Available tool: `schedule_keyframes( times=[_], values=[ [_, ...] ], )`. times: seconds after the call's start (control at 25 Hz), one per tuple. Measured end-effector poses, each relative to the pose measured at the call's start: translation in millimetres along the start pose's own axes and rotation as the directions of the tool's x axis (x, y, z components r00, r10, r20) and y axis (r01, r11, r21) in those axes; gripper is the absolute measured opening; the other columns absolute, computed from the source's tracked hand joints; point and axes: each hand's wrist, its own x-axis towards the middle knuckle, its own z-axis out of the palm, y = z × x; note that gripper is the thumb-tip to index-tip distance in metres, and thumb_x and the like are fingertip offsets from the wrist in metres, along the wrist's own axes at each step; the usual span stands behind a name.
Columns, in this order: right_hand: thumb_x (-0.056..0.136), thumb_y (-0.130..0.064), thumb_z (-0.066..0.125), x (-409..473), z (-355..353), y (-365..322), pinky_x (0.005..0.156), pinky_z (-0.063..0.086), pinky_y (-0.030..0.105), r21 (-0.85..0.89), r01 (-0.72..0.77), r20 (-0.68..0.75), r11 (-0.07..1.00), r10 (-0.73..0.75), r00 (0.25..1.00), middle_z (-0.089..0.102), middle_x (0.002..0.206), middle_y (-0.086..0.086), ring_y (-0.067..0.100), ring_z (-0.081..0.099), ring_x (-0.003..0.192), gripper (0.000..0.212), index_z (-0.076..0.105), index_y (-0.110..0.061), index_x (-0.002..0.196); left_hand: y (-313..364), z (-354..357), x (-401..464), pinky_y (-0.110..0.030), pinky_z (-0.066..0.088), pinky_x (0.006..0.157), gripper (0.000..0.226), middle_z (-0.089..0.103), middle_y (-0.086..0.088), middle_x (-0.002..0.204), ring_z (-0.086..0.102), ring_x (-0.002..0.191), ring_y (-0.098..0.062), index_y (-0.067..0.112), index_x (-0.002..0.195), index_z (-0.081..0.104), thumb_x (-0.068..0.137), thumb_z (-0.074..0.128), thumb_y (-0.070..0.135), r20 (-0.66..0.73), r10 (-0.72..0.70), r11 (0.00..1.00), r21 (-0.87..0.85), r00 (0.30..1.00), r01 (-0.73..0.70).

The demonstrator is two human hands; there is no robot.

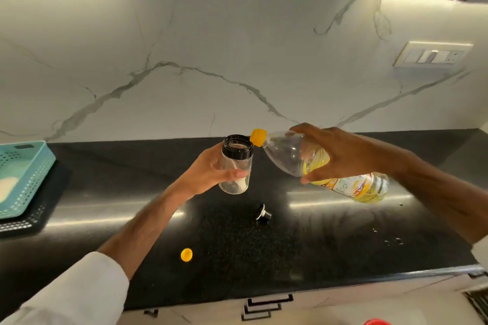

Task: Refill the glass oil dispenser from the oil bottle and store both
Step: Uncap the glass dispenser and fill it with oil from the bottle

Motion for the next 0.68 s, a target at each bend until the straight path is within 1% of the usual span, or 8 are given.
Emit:
schedule_keyframes(
  times=[0.08, 0.16, 0.24, 0.32, 0.4, 0.48, 0.6, 0.68],
  values=[
    [0.074, -0.064, 0.081, 8, -23, -1, 0.076, 0.051, 0.011, -0.033, -0.011, -0.007, 0.999, 0.011, 1.000, 0.063, 0.123, -0.016, 0.011, 0.067, 0.098, 0.090, 0.027, -0.048, 0.145, 20, -10, 11, -0.032, 0.055, 0.092, 0.061, 0.075, 0.006, 0.109, 0.070, 0.107, -0.016, 0.024, 0.118, 0.063, 0.063, 0.084, 0.041, 0.032, 0.040, 0.999, 0.006, 0.999, -0.040],
    [0.074, -0.066, 0.081, 15, -44, -3, 0.076, 0.054, 0.013, -0.063, -0.016, -0.021, 0.998, 0.015, 1.000, 0.064, 0.122, -0.013, 0.011, 0.067, 0.097, 0.088, 0.027, -0.052, 0.142, 39, -18, 21, -0.030, 0.055, 0.090, 0.066, 0.075, 0.010, 0.108, 0.070, 0.107, -0.014, 0.026, 0.117, 0.062, 0.060, 0.086, 0.048, 0.043, 0.076, 0.997, 0.031, 0.996, -0.078],
    [0.072, -0.068, 0.081, 20, -63, -7, 0.080, 0.062, 0.026, -0.093, -0.012, -0.028, 0.996, 0.010, 1.000, 0.064, 0.118, -0.012, 0.015, 0.069, 0.097, 0.087, 0.026, -0.055, 0.139, 54, -26, 29, -0.037, 0.055, 0.092, 0.071, 0.075, 0.009, 0.107, 0.069, 0.108, -0.018, 0.030, 0.116, 0.064, 0.056, 0.088, 0.058, 0.036, 0.106, 0.992, 0.058, 0.994, -0.108],
    [0.070, -0.071, 0.080, 25, -78, -10, 0.082, 0.064, 0.034, -0.110, -0.013, -0.025, 0.994, 0.011, 1.000, 0.064, 0.116, -0.012, 0.017, 0.069, 0.097, 0.087, 0.026, -0.057, 0.136, 64, -32, 36, -0.046, 0.055, 0.097, 0.071, 0.075, 0.008, 0.109, 0.069, 0.111, -0.021, 0.035, 0.114, 0.064, 0.054, 0.088, 0.065, 0.039, 0.127, 0.987, 0.095, 0.991, -0.130],
    [0.066, -0.072, 0.079, 29, -88, -13, 0.083, 0.064, 0.037, -0.110, -0.028, -0.025, 0.994, 0.025, 0.999, 0.063, 0.117, -0.012, 0.018, 0.070, 0.097, 0.086, 0.027, -0.058, 0.134, 73, -36, 42, -0.050, 0.053, 0.101, 0.065, 0.074, 0.009, 0.112, 0.067, 0.114, -0.019, 0.038, 0.115, 0.064, 0.058, 0.087, 0.059, 0.050, 0.149, 0.979, 0.130, 0.988, -0.155],
    [0.067, -0.072, 0.079, 31, -98, -17, 0.083, 0.065, 0.038, -0.124, -0.036, -0.027, 0.992, 0.032, 0.999, 0.064, 0.117, -0.011, 0.020, 0.070, 0.097, 0.084, 0.029, -0.059, 0.132, 79, -39, 46, -0.050, 0.053, 0.102, 0.063, 0.074, 0.008, 0.114, 0.067, 0.114, -0.018, 0.038, 0.116, 0.063, 0.060, 0.085, 0.056, 0.059, 0.167, 0.974, 0.145, 0.984, -0.174],
    [0.072, -0.064, 0.082, 36, -115, -24, 0.083, 0.064, 0.036, -0.170, -0.035, -0.001, 0.985, 0.035, 0.999, 0.066, 0.115, -0.009, 0.018, 0.071, 0.096, 0.082, 0.031, -0.054, 0.135, 86, -42, 50, -0.046, 0.054, 0.101, 0.074, 0.073, 0.006, 0.116, 0.067, 0.114, -0.020, 0.038, 0.118, 0.062, 0.055, 0.084, 0.071, 0.059, 0.181, 0.972, 0.142, 0.982, -0.188],
    [0.074, -0.065, 0.081, 40, -126, -28, 0.083, 0.064, 0.036, -0.207, -0.026, 0.034, 0.978, 0.034, 0.999, 0.066, 0.114, -0.010, 0.017, 0.072, 0.095, 0.083, 0.031, -0.049, 0.139, 89, -43, 52, -0.045, 0.054, 0.101, 0.078, 0.073, 0.004, 0.117, 0.067, 0.115, -0.020, 0.036, 0.119, 0.061, 0.054, 0.082, 0.075, 0.059, 0.190, 0.970, 0.140, 0.980, -0.197]
  ],
)
